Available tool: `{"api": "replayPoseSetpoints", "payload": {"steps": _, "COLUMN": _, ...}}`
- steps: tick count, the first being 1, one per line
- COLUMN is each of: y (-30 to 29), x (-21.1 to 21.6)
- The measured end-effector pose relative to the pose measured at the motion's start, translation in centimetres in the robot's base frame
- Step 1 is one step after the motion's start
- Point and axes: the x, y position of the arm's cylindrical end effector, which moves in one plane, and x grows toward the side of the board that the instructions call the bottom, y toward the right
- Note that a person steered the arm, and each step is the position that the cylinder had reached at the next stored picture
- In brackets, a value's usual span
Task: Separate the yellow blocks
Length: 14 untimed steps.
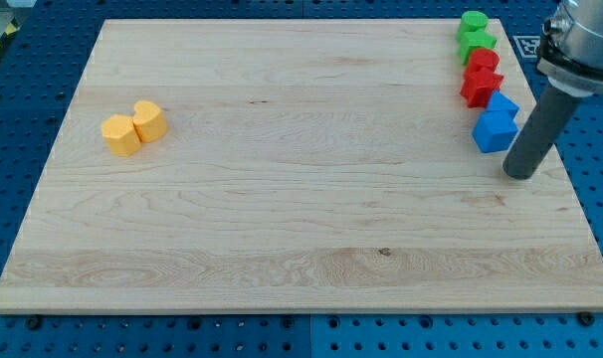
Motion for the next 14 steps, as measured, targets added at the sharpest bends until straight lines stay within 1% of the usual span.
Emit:
{"api": "replayPoseSetpoints", "payload": {"steps": 2, "y": 0.0, "x": 0.5}}
{"api": "replayPoseSetpoints", "payload": {"steps": 3, "y": -2.3, "x": 0.5}}
{"api": "replayPoseSetpoints", "payload": {"steps": 4, "y": -9.2, "x": 0.2}}
{"api": "replayPoseSetpoints", "payload": {"steps": 5, "y": -16.0, "x": -3.3}}
{"api": "replayPoseSetpoints", "payload": {"steps": 6, "y": -22.5, "x": -8.0}}
{"api": "replayPoseSetpoints", "payload": {"steps": 7, "y": -25.2, "x": -9.7}}
{"api": "replayPoseSetpoints", "payload": {"steps": 8, "y": -25.2, "x": -9.7}}
{"api": "replayPoseSetpoints", "payload": {"steps": 9, "y": -26.9, "x": -10.3}}
{"api": "replayPoseSetpoints", "payload": {"steps": 10, "y": -34.1, "x": -15.1}}
{"api": "replayPoseSetpoints", "payload": {"steps": 11, "y": -41.8, "x": -17.6}}
{"api": "replayPoseSetpoints", "payload": {"steps": 12, "y": -49.7, "x": -17.4}}
{"api": "replayPoseSetpoints", "payload": {"steps": 13, "y": -52.2, "x": -12.0}}
{"api": "replayPoseSetpoints", "payload": {"steps": 14, "y": -51.8, "x": -9.8}}
